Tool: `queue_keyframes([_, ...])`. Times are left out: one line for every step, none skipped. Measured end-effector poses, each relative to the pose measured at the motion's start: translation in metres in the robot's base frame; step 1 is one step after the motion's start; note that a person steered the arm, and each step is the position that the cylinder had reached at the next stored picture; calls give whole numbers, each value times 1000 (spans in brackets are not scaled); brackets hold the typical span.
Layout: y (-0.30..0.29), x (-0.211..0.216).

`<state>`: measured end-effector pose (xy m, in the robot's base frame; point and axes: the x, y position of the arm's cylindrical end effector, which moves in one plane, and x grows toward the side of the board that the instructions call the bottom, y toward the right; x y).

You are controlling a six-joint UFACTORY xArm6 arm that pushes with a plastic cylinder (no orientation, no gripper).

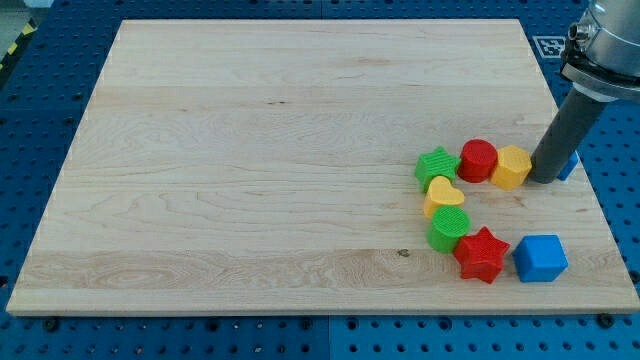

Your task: Move the blue triangle slightly down

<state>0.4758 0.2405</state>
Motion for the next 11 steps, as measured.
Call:
queue_keyframes([-12,-18])
queue_keyframes([-16,-49])
queue_keyframes([-14,-67])
queue_keyframes([6,-57])
queue_keyframes([21,-29])
queue_keyframes([24,-24])
queue_keyframes([28,-44])
queue_keyframes([53,-56])
queue_keyframes([65,-45])
queue_keyframes([62,-22])
queue_keyframes([61,5])
